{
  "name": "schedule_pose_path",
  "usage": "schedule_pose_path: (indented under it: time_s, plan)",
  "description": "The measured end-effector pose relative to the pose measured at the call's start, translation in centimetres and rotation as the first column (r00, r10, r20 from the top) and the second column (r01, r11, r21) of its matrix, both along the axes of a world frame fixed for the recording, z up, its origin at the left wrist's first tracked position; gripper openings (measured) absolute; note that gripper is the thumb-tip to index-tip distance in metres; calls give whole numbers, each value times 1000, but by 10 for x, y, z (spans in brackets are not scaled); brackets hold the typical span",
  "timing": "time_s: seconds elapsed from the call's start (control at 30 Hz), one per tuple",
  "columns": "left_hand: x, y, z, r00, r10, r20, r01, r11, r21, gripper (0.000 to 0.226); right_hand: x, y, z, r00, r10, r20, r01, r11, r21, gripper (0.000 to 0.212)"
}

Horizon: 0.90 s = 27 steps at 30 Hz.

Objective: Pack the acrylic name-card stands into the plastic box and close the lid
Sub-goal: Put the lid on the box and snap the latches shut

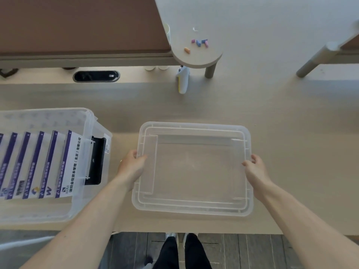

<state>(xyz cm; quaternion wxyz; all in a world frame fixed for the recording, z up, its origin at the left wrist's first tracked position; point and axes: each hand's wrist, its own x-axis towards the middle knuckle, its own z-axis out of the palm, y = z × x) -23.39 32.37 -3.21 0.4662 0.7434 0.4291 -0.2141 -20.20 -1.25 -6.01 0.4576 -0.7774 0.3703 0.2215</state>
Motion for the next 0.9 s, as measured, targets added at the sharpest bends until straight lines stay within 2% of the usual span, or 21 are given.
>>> schedule_pose_path:
  time_s: [0.17,0.27,0.4,0.67,0.8,0.9]
  plan:
    - [14,1,35,997,-2,76,2,1000,5,42,7,2,35,992,-85,91,78,994,70,53]
    - [24,-2,67,987,0,159,1,1000,-3,38,11,-2,61,968,-148,200,128,985,113,52]
    - [42,-3,123,960,-10,281,5,1000,20,44,25,-7,110,928,-202,314,142,969,203,54]
    - [52,14,258,838,48,544,-74,997,25,46,70,22,246,822,-203,532,4,937,350,52]
    - [33,41,294,808,73,584,-143,987,74,45,77,55,289,772,-160,615,-95,928,360,53]
    - [15,65,307,786,95,611,-189,978,92,44,75,78,305,768,-143,625,-143,912,385,55]
